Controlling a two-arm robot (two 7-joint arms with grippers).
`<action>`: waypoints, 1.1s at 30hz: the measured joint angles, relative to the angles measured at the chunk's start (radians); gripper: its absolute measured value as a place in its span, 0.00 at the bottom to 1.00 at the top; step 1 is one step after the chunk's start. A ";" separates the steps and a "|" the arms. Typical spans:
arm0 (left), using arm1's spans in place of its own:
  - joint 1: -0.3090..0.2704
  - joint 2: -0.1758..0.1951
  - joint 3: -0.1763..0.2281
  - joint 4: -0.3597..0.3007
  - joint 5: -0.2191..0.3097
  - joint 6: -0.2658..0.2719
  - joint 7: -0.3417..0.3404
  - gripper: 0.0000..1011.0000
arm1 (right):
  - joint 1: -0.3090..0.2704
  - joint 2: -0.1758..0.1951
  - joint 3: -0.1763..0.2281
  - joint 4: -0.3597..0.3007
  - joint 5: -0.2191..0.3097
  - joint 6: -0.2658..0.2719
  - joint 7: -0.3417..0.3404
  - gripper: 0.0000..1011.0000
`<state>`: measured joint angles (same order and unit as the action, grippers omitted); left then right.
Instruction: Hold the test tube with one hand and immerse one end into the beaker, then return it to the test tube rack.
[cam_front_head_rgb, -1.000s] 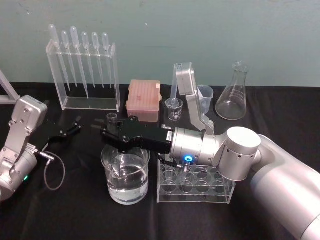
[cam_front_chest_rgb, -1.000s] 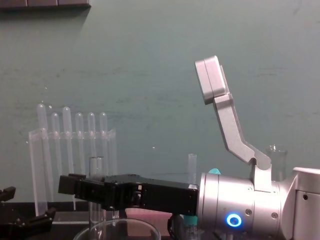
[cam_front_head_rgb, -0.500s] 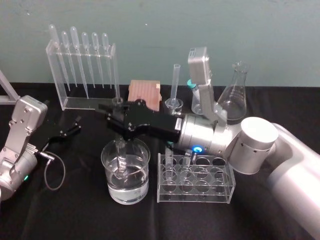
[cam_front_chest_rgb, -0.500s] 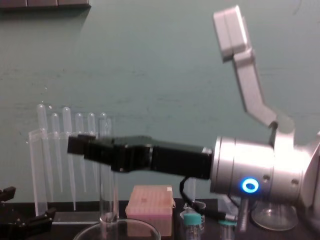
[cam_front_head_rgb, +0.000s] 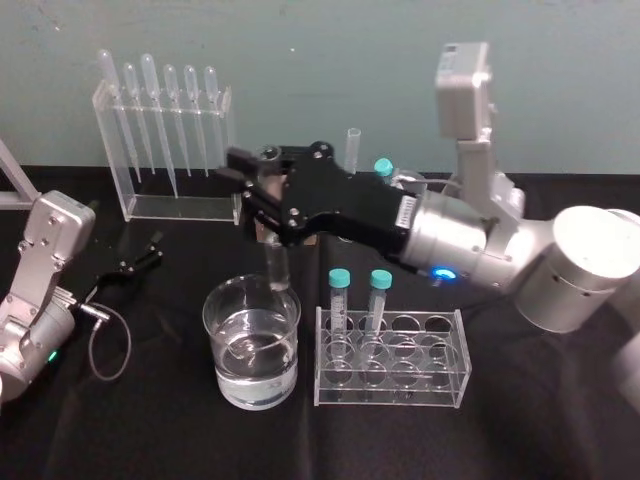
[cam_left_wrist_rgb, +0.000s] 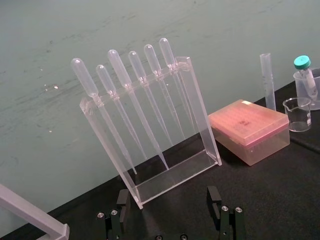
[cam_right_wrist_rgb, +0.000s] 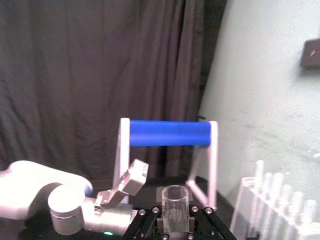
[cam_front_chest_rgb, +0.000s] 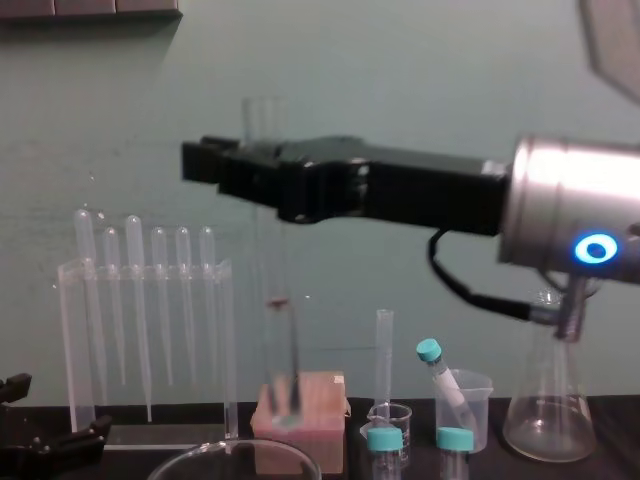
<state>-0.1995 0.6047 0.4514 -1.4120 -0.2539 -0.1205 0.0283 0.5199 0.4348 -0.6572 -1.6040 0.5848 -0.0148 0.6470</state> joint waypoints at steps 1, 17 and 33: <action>0.000 0.000 0.000 0.000 0.000 0.000 0.000 0.99 | -0.008 0.008 0.005 -0.016 -0.006 -0.001 -0.010 0.19; 0.000 0.000 0.000 0.000 0.000 0.000 0.000 0.99 | -0.233 0.132 0.139 -0.225 -0.051 0.030 -0.184 0.19; 0.000 0.000 0.000 0.000 0.000 0.000 0.000 0.99 | -0.399 0.173 0.245 -0.339 -0.061 0.091 -0.282 0.19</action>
<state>-0.1996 0.6046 0.4514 -1.4120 -0.2539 -0.1205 0.0283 0.1209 0.6082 -0.4126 -1.9430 0.5239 0.0763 0.3653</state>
